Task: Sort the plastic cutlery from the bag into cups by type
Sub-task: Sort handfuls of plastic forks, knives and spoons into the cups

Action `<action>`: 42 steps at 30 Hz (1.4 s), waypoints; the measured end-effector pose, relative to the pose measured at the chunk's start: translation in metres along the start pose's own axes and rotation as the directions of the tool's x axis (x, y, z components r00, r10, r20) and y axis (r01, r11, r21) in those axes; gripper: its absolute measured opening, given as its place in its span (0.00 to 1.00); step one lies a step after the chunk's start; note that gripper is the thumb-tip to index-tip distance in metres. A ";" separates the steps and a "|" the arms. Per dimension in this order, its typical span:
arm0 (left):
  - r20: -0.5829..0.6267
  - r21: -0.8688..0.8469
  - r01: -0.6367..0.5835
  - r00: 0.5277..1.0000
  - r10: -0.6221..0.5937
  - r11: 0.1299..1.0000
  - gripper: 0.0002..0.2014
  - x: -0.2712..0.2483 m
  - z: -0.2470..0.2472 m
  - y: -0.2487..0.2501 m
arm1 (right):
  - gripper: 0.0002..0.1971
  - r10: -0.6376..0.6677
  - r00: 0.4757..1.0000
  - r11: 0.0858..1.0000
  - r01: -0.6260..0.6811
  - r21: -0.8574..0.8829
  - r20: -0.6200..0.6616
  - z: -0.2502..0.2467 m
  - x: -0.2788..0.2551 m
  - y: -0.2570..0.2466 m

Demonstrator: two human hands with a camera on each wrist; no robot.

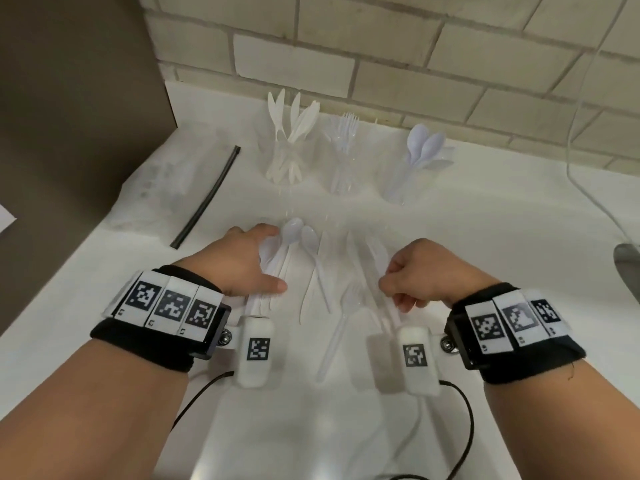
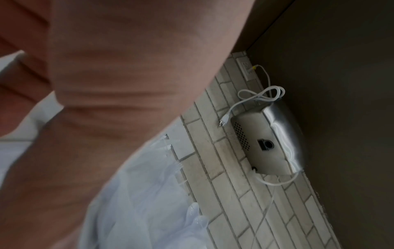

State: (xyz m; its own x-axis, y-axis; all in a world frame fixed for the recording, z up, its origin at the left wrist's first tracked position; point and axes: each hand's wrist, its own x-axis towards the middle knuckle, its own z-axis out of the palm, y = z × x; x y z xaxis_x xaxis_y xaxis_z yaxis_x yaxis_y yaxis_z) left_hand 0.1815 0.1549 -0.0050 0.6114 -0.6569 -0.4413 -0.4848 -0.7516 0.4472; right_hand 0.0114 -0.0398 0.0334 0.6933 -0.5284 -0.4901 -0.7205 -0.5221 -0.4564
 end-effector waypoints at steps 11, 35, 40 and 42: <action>0.029 0.342 0.003 0.999 -0.014 0.940 0.71 -0.015 0.048 0.061 | 0.13 0.077 0.995 0.997 -0.077 0.004 0.056 0.029 0.020 0.003; -0.145 0.164 0.153 0.981 -0.130 0.975 0.22 0.029 0.000 0.025 | 0.21 -0.001 0.999 0.998 -0.002 0.063 0.049 0.029 0.046 -0.048; -0.065 0.159 0.129 0.991 -0.120 0.979 0.32 0.029 -0.004 0.016 | 0.18 0.018 0.999 0.997 -0.021 0.079 0.043 0.025 0.060 -0.062; -0.074 0.181 0.088 0.994 -0.075 0.980 0.32 0.030 -0.003 0.018 | 0.21 -0.015 0.997 1.000 0.014 0.021 0.079 0.031 0.063 -0.069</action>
State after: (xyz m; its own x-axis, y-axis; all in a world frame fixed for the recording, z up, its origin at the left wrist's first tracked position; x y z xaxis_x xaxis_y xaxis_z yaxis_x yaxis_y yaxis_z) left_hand 0.1934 0.1218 -0.0081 0.6908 -0.5921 -0.4149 -0.5343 -0.8047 0.2588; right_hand 0.1046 -0.0166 0.0108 0.7010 -0.4659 -0.5399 -0.7110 -0.5155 -0.4783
